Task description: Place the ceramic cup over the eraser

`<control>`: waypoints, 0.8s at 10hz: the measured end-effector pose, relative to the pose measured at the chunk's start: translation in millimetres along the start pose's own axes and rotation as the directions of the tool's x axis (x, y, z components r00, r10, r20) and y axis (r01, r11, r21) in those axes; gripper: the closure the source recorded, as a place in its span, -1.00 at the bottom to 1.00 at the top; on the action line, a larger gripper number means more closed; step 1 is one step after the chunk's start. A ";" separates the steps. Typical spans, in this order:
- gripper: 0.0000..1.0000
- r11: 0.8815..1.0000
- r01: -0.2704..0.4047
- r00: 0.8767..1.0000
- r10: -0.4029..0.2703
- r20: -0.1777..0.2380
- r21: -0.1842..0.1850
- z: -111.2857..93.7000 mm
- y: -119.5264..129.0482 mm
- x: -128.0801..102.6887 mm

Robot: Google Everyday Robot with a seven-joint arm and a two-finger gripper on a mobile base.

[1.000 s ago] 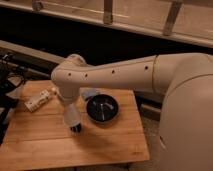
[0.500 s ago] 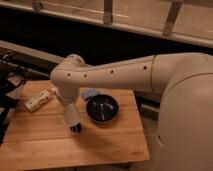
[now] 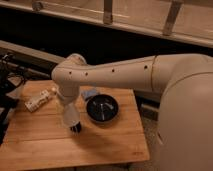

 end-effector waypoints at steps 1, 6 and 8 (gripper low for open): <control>0.55 1.000 0.004 1.000 -0.004 0.000 -0.004 0.2 -0.6 -0.4; 0.50 1.000 -0.007 1.000 0.007 -0.011 -0.007 0.4 -8.9 0.6; 0.10 1.000 -0.016 1.000 0.016 -0.015 0.000 -2.0 -9.9 2.3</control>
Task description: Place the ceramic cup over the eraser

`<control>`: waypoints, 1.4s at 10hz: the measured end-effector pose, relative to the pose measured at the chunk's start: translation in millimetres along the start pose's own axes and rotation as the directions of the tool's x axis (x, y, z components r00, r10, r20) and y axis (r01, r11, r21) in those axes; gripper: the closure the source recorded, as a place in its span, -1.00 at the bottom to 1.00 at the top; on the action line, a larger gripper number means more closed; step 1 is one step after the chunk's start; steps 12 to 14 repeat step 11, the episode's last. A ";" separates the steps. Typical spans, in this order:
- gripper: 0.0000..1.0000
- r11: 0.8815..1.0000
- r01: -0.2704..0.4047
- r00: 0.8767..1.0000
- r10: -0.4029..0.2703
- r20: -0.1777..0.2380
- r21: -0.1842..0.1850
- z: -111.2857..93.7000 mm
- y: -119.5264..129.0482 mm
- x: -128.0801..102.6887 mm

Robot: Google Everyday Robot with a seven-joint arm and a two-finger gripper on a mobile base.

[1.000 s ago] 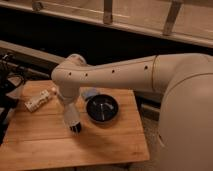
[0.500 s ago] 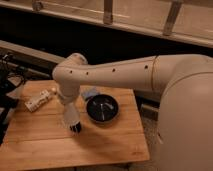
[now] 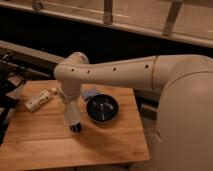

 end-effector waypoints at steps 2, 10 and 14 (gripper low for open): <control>-0.23 1.000 -0.014 1.000 0.013 0.007 0.017 -8.6 -4.7 4.0; -0.60 1.000 -0.015 1.000 0.015 0.027 0.003 -14.5 -10.4 5.0; -0.60 1.000 -0.012 1.000 0.012 0.028 -0.007 -14.3 -10.3 4.9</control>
